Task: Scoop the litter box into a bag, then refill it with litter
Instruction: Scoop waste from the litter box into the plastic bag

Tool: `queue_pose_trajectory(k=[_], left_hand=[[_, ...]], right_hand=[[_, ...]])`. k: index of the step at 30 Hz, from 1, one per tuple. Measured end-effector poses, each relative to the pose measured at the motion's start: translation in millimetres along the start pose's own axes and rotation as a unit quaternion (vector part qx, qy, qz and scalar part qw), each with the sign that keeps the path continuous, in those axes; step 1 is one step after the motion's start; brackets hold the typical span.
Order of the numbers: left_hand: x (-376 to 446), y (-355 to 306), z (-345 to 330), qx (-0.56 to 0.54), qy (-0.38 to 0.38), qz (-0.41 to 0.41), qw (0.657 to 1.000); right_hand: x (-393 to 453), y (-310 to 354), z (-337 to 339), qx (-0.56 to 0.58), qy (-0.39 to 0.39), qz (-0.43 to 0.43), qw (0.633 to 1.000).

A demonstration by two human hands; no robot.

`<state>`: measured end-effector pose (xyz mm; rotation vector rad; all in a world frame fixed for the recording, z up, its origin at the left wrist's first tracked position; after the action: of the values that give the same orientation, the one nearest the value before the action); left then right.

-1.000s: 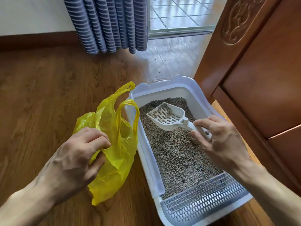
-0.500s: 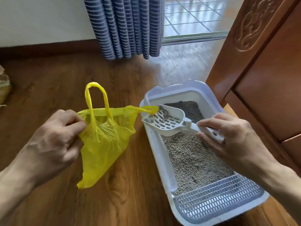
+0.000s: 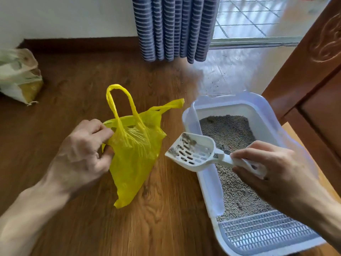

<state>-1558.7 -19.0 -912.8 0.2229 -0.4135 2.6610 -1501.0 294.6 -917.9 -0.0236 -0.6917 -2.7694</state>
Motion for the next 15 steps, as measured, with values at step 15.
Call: queue_pose_trajectory(k=[15], left_hand=[[-18.3,-41.4,-22.5,-0.007,0.128,-0.152,0.980]], right_hand=[[5.0,11.3,20.8,0.020,-0.037,0.007,0.999]])
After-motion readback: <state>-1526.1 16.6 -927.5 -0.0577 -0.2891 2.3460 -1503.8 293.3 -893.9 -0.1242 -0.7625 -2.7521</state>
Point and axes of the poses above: each hand's wrist, its own x-axis towards the middle knuckle, its own z-axis out of the back of the hand, y = z × x, the point moved 9 cm from there along x, towards the middle knuckle, and after that the axes turned 8 degrees about y, right-handed, at the moved point
